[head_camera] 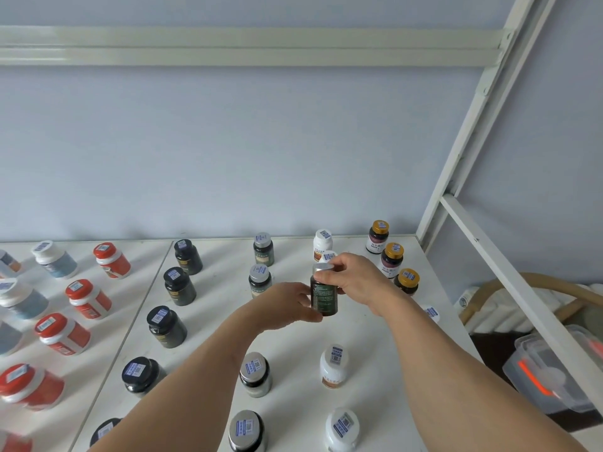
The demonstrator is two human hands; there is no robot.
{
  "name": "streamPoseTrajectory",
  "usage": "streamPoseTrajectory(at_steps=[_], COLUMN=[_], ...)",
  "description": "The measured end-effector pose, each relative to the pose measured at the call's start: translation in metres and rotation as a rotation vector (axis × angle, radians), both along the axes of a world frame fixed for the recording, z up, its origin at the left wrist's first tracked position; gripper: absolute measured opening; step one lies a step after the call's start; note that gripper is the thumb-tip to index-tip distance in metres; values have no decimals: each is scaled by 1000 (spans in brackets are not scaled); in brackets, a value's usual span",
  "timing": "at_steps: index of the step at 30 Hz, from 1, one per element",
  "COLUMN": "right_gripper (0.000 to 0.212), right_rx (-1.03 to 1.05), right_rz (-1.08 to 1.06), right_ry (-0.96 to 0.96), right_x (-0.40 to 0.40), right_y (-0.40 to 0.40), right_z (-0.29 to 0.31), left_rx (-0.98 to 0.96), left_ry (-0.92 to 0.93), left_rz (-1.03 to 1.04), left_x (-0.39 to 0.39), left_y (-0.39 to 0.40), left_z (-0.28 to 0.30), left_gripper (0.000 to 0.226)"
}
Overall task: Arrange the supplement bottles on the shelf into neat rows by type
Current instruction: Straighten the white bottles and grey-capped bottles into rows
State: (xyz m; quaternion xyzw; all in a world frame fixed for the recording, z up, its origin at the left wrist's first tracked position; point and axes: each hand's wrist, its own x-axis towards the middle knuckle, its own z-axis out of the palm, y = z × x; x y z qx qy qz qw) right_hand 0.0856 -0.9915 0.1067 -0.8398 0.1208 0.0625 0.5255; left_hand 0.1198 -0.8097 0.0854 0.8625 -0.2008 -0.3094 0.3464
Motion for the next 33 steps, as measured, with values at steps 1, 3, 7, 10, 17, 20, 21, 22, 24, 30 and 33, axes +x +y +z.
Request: streamPoseTrajectory(at_steps=[1,3,7,10,17,20,21,22,24,30,33], right_gripper=[32,32,38,38,35,37,37,36,36,40,41], right_rx=[-16,-50,-69,-100,-157,-168,-167,-165,-158,-132,-125], right_rz=[7,33,67,66,26,-13,-22,-31,-54,-79,-90], right_ry=[-3,-7,-34,-39,-60,-49,-45,-44,-40,9,21], right_x=[-1,-4,-9,-12,-17,-13,-12,-12,-10,-8,-9], right_y=[1,6,21,36,77,97,104,110,122,144,149], right_z=[-4,-10,-22,-30,-34,-39,-40,-42,-45,-61,-68], left_rx=[109,356,521,549,525,487,473,463,451,419,416], left_ry=[-111,-384,-719,-834,-870,-884,-891,-896,-901,-900,-884], left_rz=[-25,-94,-137,-131,-107,-125,-130,-136,-144,-159,-173], left_x=[-1,-6,-13,-15,-9,-4,-2,0,3,8,9], left_y=[1,4,16,31,77,95,100,104,113,126,127], left_z=[1,4,3,-2,-13,-14,-14,-14,-14,-15,-17], left_gripper=[56,58,41,33,31,30,30,29,29,27,29])
